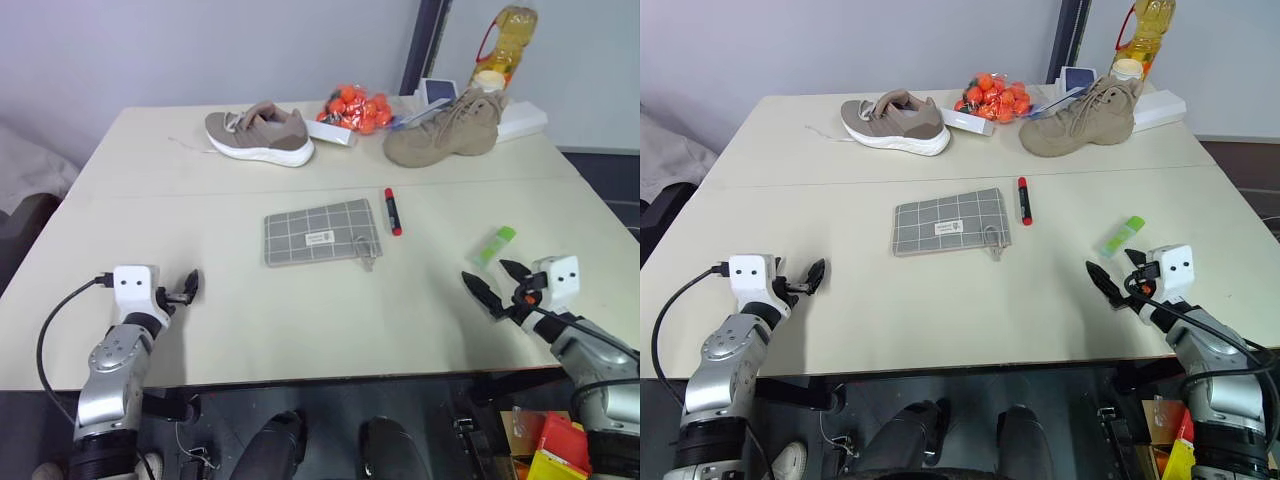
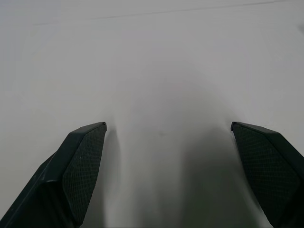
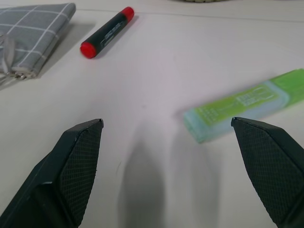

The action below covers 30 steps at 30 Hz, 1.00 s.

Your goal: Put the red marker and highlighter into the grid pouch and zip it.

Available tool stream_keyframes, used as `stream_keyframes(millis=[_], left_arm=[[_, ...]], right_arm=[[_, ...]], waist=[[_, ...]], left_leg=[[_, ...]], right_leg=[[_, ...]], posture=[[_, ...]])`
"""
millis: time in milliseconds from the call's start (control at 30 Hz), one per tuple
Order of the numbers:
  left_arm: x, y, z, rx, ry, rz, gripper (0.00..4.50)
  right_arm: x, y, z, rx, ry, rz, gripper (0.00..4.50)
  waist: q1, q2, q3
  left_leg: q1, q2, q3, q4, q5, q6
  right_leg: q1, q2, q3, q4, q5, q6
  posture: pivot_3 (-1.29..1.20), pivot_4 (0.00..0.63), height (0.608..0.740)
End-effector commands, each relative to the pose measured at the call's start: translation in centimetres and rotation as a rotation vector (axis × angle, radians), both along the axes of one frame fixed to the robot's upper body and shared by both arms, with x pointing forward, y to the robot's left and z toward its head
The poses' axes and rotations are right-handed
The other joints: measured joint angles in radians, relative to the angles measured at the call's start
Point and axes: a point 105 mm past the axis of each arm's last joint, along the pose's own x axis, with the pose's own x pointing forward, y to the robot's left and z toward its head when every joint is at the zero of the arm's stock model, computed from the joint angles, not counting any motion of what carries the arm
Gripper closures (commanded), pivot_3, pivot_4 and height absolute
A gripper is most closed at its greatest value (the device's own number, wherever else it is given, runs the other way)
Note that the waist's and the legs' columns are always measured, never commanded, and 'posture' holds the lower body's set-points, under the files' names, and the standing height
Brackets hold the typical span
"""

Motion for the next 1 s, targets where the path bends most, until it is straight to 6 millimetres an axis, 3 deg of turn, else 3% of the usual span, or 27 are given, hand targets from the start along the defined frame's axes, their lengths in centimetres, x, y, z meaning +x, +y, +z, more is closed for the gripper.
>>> stream_keyframes(millis=[33, 300, 467, 600, 867, 967, 1000], left_arm=[[-0.2, 0.1, 1.3, 0.010, -0.049, 0.007, 0.00], [0.1, -0.5, 1.3, -0.004, -0.060, -0.003, 0.00], [0.5, -1.2, 1.3, -0.019, -0.075, -0.004, 0.00], [0.5, -2.2, 1.3, -0.027, -0.084, -0.027, 0.00], [0.3, -3.4, 1.1, -0.006, -0.089, -0.091, 0.00], [0.4, -3.9, 1.1, 0.010, -0.090, -0.124, 0.00], [0.5, -4.0, 1.1, 0.018, -0.089, -0.134, 0.00]], right_arm=[[0.2, -0.6, 1.3, -0.021, -0.050, -0.003, 0.02], [0.5, -0.1, 1.3, -0.009, -0.067, 0.011, 0.02], [1.0, 1.8, 1.7, 0.005, -0.096, 0.054, 0.02], [1.4, 3.9, 2.5, 0.010, -0.123, 0.114, 0.02], [3.0, 11.2, 5.3, 0.070, -0.194, 0.311, 0.02], [4.7, 13.0, 4.5, 0.005, -0.156, 0.282, 0.85], [5.2, 13.5, 4.4, -0.013, -0.151, 0.270, 1.34]], waist=[[0.000, 0.000, 0.000], [0.000, 0.000, 0.000], [0.000, 0.000, 0.000], [-0.001, 0.000, 0.000], [-0.001, 0.000, 0.000], [0.000, 0.000, 0.000], [-0.001, 0.000, 0.000]], left_leg=[[0.000, 0.000, 0.000, 0.000, 0.000, 0.000], [0.000, 0.000, 0.000, 0.000, 0.000, 0.000], [0.000, 0.000, 0.000, 0.000, 0.000, 0.000], [0.000, 0.000, 0.000, 0.000, 0.000, 0.000], [0.000, 0.001, 0.000, 0.000, 0.000, 0.000], [0.000, 0.001, 0.000, 0.000, 0.000, 0.000], [0.000, 0.001, 0.000, 0.000, 0.000, 0.000]], right_leg=[[0.000, 0.000, 0.000, 0.000, 0.000, 0.000], [0.000, 0.000, 0.000, 0.000, 0.000, 0.000], [0.000, 0.000, 0.000, 0.000, 0.000, 0.000], [0.000, 0.000, 0.000, 0.000, 0.000, 0.000], [0.000, 0.001, 0.000, 0.000, 0.000, 0.000], [-0.001, 0.001, 0.000, -0.001, 0.000, 0.000], [0.000, 0.001, 0.000, -0.001, 0.000, 0.000]], posture=[[0.00, 0.150, 0.740], [0.00, 0.150, 0.740], [0.00, 0.150, 0.740], [0.00, 0.150, 0.740], [0.00, 0.150, 0.740], [0.00, 0.150, 0.740], [0.00, 0.150, 0.740]])
